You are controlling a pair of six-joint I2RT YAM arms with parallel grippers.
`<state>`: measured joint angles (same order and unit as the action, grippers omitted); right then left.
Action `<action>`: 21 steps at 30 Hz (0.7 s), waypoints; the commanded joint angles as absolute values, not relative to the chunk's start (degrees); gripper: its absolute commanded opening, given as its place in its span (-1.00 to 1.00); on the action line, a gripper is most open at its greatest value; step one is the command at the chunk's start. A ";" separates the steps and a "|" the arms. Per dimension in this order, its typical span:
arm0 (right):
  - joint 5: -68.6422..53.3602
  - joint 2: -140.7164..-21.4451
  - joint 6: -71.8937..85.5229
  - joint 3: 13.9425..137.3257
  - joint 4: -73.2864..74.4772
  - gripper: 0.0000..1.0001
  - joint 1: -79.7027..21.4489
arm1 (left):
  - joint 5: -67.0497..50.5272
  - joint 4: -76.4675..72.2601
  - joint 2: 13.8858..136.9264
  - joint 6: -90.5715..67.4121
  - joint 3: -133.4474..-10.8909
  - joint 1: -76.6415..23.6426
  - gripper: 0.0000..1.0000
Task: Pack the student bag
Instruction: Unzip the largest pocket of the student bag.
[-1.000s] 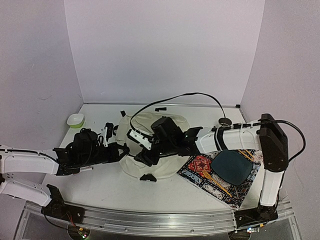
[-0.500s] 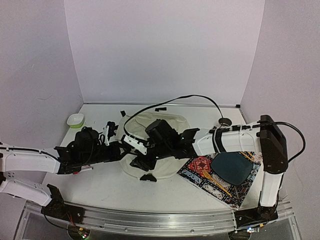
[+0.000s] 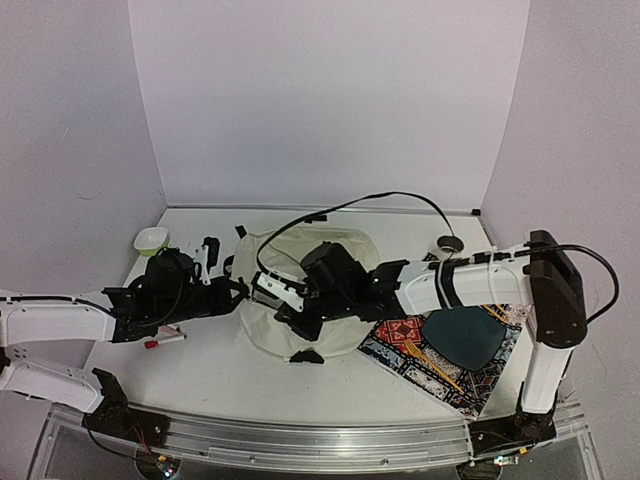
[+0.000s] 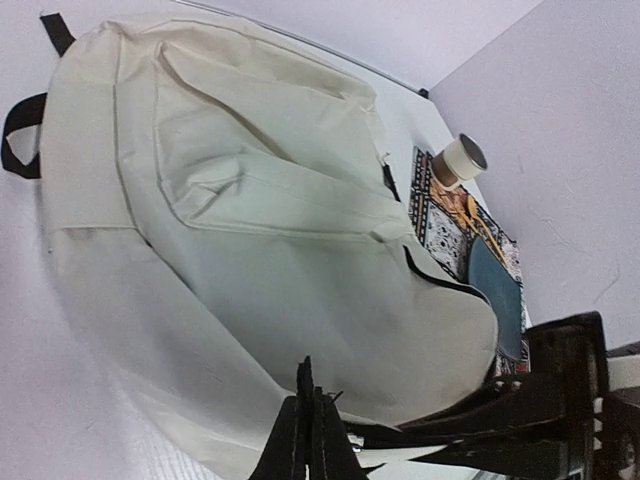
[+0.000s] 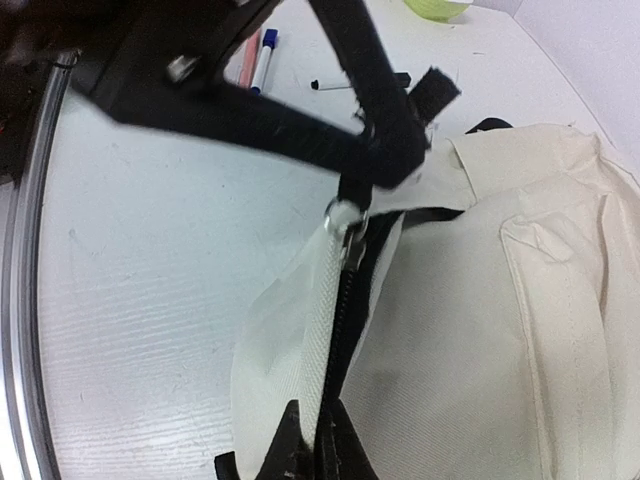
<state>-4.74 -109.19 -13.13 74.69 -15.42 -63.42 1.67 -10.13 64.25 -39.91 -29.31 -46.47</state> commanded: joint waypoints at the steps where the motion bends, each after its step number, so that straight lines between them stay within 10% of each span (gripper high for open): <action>1: -5.09 -101.21 -16.10 69.19 -11.59 -1.00 -63.55 | 7.88 -5.82 64.79 -37.19 -34.16 -39.70 -1.00; 21: -3.44 -90.55 -19.36 56.92 -13.50 -0.98 -63.52 | 11.78 -3.61 78.59 -36.36 -33.51 -27.94 -1.00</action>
